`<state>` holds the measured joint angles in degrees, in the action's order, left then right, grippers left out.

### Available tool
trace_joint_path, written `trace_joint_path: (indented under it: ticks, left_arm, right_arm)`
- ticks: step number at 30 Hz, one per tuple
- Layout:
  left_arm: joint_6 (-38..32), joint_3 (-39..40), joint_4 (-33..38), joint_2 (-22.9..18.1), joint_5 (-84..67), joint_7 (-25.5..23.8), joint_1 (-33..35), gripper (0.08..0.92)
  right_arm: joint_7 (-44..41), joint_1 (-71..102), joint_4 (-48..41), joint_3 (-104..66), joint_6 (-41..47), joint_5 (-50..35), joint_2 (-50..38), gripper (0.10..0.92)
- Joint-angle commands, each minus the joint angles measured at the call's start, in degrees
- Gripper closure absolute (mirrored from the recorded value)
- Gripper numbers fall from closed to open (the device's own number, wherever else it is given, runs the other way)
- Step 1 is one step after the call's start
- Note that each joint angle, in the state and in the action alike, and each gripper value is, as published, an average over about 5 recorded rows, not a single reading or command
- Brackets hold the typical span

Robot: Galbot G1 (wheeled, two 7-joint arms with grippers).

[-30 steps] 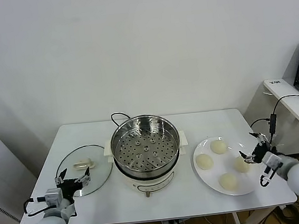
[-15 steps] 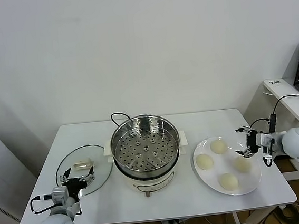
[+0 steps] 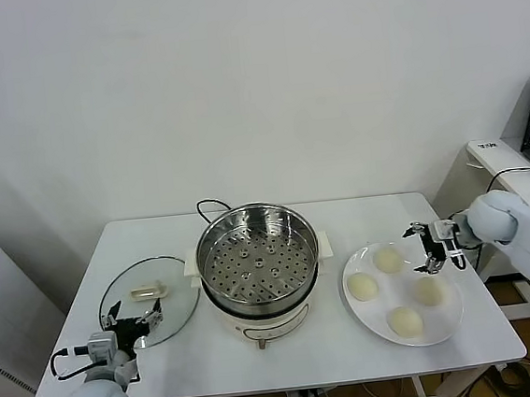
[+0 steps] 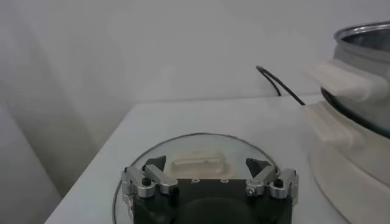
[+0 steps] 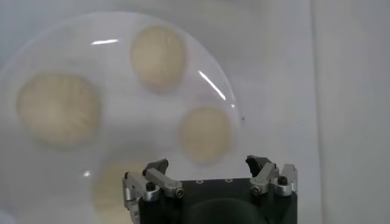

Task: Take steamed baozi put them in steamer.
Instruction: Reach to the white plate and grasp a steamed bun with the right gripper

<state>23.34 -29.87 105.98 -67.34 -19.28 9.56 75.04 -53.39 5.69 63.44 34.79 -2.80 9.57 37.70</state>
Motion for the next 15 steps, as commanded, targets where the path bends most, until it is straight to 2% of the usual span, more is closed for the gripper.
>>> trace_joint_path:
  ticks: [1, 15]
  left_arm:
    - [-0.11, 0.0, -1.03, 0.15, 0.12, -0.11, -0.16, 0.177]
    - [-0.41, -0.01, -1.64, 0.47, -0.08, -0.33, -0.23, 0.177]
  right_arm:
    - [-1.65, -6.66, -9.12, 7.98, -2.03, 1.17, 7.66, 0.203]
    - [-1.99, -4.15, -13.97, 6.16, -1.97, 5.16, 12.22, 0.223]
